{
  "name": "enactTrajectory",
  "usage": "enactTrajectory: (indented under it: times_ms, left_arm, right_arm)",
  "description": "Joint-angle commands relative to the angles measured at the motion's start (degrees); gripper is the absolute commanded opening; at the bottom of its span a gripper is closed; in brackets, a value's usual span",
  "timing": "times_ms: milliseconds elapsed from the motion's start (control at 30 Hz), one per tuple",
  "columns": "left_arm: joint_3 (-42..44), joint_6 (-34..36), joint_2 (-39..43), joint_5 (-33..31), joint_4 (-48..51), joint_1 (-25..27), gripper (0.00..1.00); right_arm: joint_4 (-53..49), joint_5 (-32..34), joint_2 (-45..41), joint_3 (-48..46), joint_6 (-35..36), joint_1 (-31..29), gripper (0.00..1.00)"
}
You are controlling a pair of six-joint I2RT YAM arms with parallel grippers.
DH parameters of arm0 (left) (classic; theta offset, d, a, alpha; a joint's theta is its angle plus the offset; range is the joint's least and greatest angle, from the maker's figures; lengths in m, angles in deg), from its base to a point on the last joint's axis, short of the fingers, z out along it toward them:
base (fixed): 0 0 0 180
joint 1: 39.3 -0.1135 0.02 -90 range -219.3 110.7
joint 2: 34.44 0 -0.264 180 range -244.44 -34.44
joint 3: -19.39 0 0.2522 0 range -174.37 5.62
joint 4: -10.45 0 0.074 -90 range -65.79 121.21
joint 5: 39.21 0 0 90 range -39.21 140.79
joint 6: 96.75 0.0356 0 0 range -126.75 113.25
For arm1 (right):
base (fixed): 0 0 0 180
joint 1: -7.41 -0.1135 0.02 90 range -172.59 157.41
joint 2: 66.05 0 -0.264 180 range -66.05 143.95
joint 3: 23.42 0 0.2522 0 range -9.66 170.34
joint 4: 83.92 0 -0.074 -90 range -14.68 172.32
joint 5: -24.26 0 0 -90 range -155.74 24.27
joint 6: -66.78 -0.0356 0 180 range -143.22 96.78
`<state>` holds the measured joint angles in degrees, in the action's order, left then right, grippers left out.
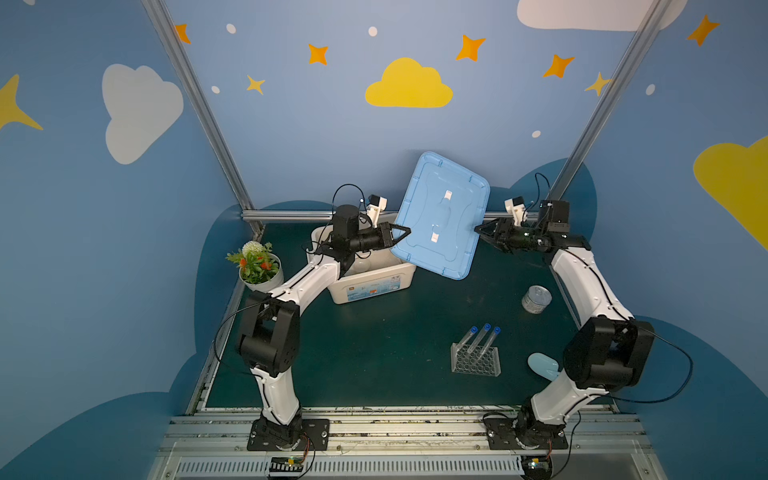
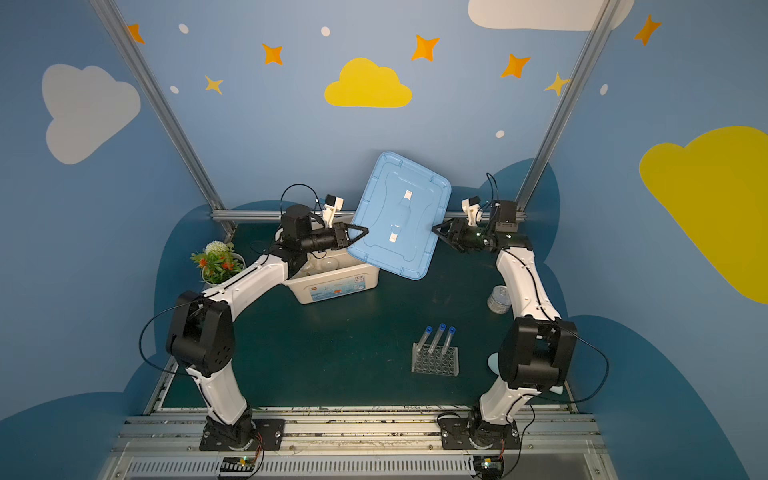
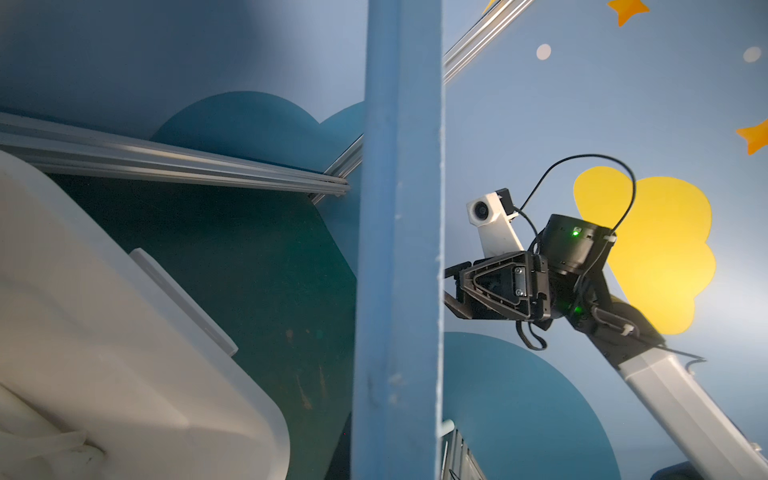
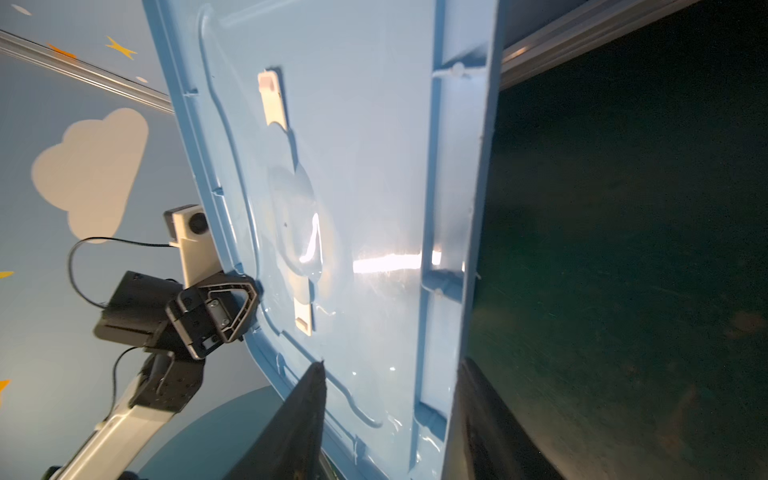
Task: Organize the chemistry lab equipment
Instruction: 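Grasp the raised lid's other edge with the left gripper while the right gripper holds it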
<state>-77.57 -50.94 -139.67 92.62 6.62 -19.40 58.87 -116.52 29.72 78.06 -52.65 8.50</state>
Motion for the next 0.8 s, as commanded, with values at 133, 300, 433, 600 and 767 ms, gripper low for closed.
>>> enactTrajectory:
  times_ms: [133,300,433,600,767]
  left_arm:
    - [0.6,-6.6,3.0,2.7,-11.1,-0.3,0.03]
    - [1.3,-8.0,3.0,2.5,-12.7,-0.3,0.03]
    - [1.5,-9.5,2.5,2.4,-14.2,-0.5,0.03]
    - [1.4,-10.2,1.0,2.0,-14.4,-0.5,0.05]
    - [1.8,-12.4,-1.0,1.7,-16.7,-0.7,0.06]
  right_arm:
    - [11.2,-8.1,2.8,-2.2,-5.4,0.0,0.53]
    - [16.6,-10.5,3.7,-3.0,-8.6,-1.4,0.52]
    - [22.3,-12.4,4.1,-4.4,-12.7,-2.4,0.47]
    - [25.2,-14.0,4.2,-4.2,-14.3,-4.3,0.38]
    - [27.8,-15.2,4.8,-3.8,-16.6,-4.9,0.26]
